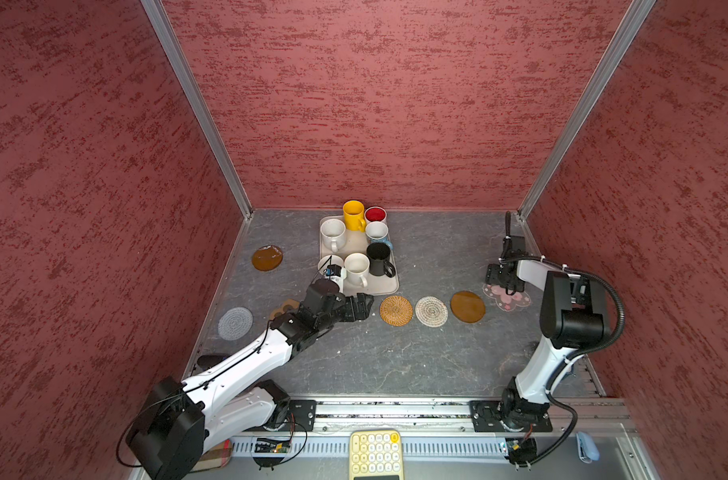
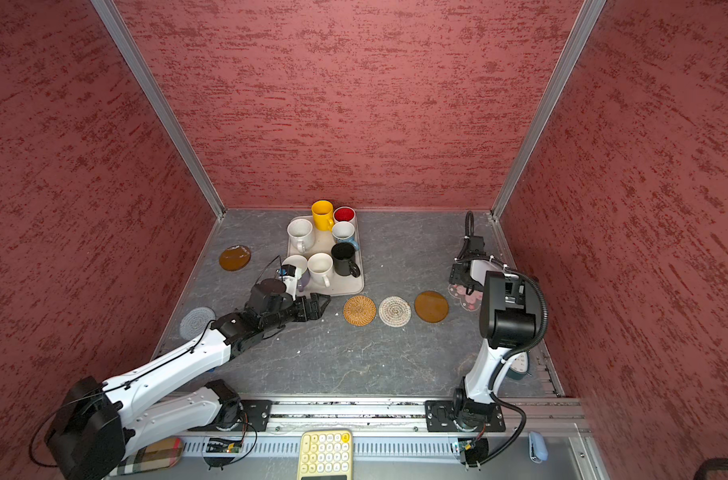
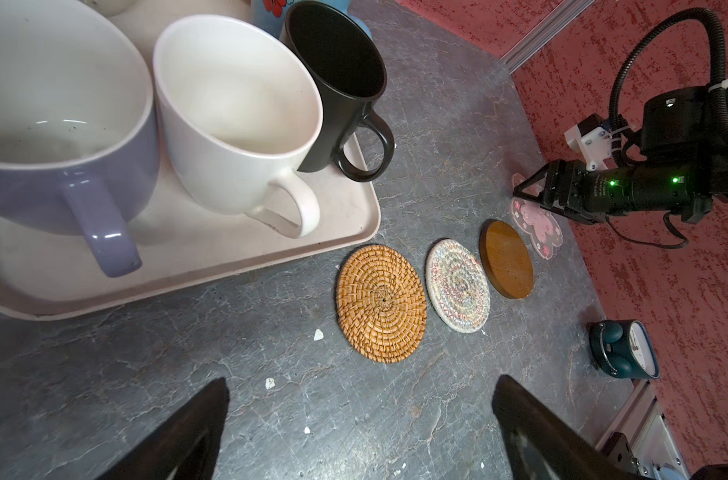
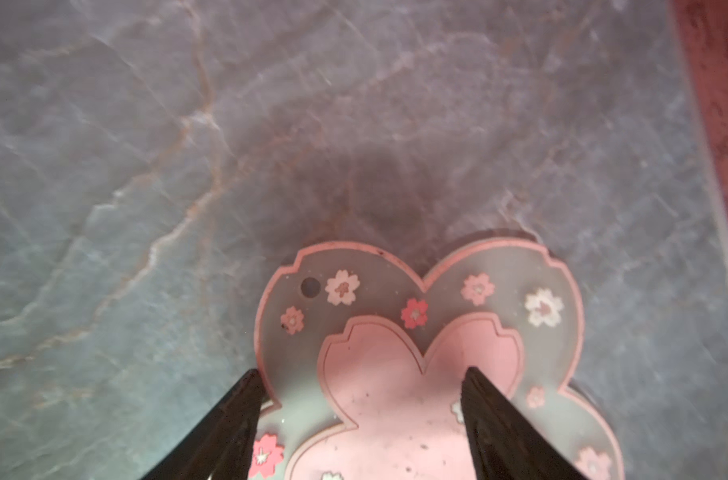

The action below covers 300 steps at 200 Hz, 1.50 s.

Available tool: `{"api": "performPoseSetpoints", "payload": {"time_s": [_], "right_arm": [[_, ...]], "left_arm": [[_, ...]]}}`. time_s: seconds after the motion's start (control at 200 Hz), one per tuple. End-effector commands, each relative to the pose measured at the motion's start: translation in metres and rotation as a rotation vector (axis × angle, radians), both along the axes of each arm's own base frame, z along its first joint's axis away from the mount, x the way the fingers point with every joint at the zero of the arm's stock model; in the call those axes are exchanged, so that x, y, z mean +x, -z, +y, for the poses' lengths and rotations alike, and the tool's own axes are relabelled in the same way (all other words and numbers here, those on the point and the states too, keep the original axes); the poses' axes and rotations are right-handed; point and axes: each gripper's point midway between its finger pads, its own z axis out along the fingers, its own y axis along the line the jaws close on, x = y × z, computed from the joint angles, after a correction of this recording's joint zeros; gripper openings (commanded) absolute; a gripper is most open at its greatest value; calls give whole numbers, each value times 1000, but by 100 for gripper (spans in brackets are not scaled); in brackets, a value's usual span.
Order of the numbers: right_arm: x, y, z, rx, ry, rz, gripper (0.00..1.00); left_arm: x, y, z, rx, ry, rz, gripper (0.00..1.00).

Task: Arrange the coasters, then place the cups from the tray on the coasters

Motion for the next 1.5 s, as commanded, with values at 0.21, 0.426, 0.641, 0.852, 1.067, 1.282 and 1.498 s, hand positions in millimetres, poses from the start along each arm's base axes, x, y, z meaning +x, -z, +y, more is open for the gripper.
{"api": "performPoseSetpoints", "payload": {"time_s": [0.21, 0.426, 0.641, 0.852, 1.067, 1.282, 1.498], "right_arm": [[7, -24, -16, 49, 213, -71, 74], [36, -45, -30, 66, 295, -142, 76], [45, -41, -62, 60, 397, -120, 73], [44, -33, -87, 0, 448, -77, 69], [39, -17, -95, -26, 442, -17, 69], [27, 2, -90, -31, 393, 48, 69], [16, 5, -87, -32, 388, 72, 69]], "left_arm": [[15, -9, -2, -4, -12, -19, 100], [19, -7, 0, 3, -20, -10, 100], [24, -5, 3, 8, -30, -2, 99], [27, 1, 3, 17, -32, 10, 99], [31, 4, 2, 14, -32, 17, 99], [32, 3, 0, 7, -27, 19, 99], [30, -3, -2, -8, -18, 9, 100]]}}
